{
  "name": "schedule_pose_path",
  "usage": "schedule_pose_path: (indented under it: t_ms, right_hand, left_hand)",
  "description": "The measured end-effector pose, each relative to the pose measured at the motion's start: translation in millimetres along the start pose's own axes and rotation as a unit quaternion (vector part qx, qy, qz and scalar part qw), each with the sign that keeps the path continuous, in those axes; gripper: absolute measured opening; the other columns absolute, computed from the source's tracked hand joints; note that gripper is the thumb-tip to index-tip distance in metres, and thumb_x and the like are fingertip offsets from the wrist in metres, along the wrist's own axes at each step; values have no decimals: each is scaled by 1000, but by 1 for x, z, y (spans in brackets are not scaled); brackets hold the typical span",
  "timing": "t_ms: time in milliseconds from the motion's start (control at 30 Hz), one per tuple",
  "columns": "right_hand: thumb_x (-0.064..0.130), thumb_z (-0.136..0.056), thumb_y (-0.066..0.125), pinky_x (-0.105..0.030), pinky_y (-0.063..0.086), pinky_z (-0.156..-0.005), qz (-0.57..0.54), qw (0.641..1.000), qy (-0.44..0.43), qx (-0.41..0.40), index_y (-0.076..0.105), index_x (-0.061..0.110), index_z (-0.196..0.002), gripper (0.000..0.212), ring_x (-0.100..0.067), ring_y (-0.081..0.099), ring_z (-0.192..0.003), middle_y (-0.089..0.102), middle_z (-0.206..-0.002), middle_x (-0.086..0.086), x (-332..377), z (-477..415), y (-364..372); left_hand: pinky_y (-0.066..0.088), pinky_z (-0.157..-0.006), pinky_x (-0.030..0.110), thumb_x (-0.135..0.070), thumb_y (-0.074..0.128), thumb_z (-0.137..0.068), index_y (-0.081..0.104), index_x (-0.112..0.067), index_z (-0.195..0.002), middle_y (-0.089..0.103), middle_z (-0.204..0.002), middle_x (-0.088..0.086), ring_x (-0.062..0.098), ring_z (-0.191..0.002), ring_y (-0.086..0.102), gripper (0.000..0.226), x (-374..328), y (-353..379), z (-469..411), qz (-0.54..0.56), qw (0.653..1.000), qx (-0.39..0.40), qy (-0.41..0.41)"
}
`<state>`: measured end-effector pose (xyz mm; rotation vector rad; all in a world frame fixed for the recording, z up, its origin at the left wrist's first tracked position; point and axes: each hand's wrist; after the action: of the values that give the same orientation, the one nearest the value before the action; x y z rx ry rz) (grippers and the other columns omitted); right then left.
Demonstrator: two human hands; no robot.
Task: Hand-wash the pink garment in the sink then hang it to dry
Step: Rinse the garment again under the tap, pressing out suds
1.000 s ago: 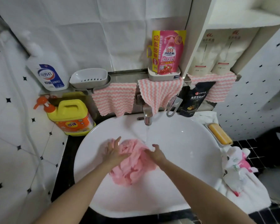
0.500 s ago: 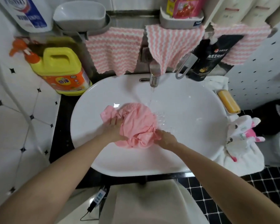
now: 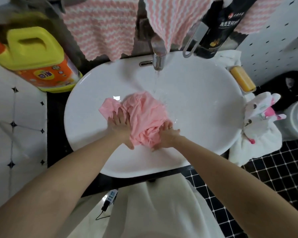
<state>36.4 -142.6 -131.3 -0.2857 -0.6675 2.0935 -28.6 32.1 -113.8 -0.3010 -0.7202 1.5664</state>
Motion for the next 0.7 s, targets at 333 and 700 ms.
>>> schedule_pose_path:
  t_ms: [333,700]
  right_hand:
    - [56,-94,44,-72,18,-105,-44,994,68,-76,-2,5,-152,90,-41,-10,-144,-16,-155,-25,22,-8,4]
    - [30,-77,76,-65,13,-111,-345,900,99,-247,-23,3,-146,123,-36,-3,-146,-32,-153,-12,41,-22,-11]
  left_hand:
    - [0,-112,57,-69,73,-57,-20,-6,-146,-32,-146,28,46,-138,-23,143,-7,-1,-6,20,999,-3,-49]
    - [50,-82,54,-56,87,-37,46,2,-133,50,-128,30,49,-107,54,120,18,27,-8,166,952,-254,43]
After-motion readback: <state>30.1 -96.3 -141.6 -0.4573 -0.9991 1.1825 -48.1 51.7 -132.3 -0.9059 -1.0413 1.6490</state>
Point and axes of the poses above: each hand's wrist, its own z-axis away from the middle knuckle, its own y-axis out of the palm, x = y × z
